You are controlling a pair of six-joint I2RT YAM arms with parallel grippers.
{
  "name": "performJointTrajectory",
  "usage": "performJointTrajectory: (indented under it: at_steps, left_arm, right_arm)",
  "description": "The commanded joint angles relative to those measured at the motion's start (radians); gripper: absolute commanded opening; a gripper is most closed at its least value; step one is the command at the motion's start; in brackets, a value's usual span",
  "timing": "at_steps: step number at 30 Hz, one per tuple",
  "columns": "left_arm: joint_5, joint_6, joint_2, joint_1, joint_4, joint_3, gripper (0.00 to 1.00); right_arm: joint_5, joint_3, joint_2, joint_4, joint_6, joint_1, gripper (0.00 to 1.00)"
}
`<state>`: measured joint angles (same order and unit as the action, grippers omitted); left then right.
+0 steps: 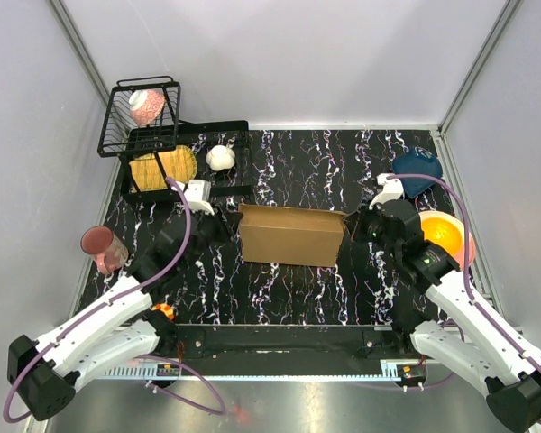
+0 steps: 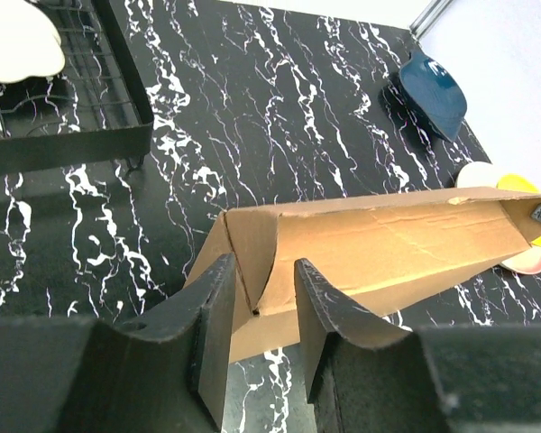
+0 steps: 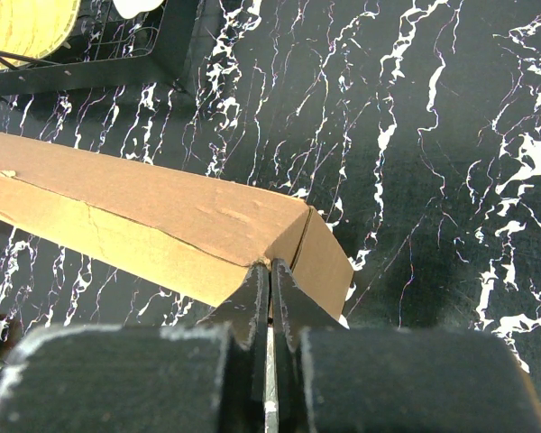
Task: Fold the paper box
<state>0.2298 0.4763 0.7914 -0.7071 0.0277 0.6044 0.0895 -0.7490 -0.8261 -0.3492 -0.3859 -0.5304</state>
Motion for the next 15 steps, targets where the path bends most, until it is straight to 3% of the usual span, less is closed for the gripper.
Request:
performJointTrajectory:
  at_steps: [1,9,13,15]
  left_arm:
    - [0.013,-0.056,0.031,0.001,-0.077,0.075,0.35]
    - [0.008,-0.073,0.075,0.003,-0.091,0.081,0.18]
    - [0.009,-0.076,0.080,0.003,-0.094,0.069,0.15]
    - [0.016,-0.082,0.080,0.003,-0.094,0.066,0.05]
  right_arm:
    - [0.000,0.033,-0.022,-0.125,-0.007,-0.010,0.00]
    - [0.001,0.030,-0.024,-0.128,-0.005,-0.011,0.00]
    - [0.000,0.030,-0.022,-0.129,-0.005,-0.011,0.00]
    - [-0.004,0.027,-0.025,-0.129,-0.007,-0.011,0.00]
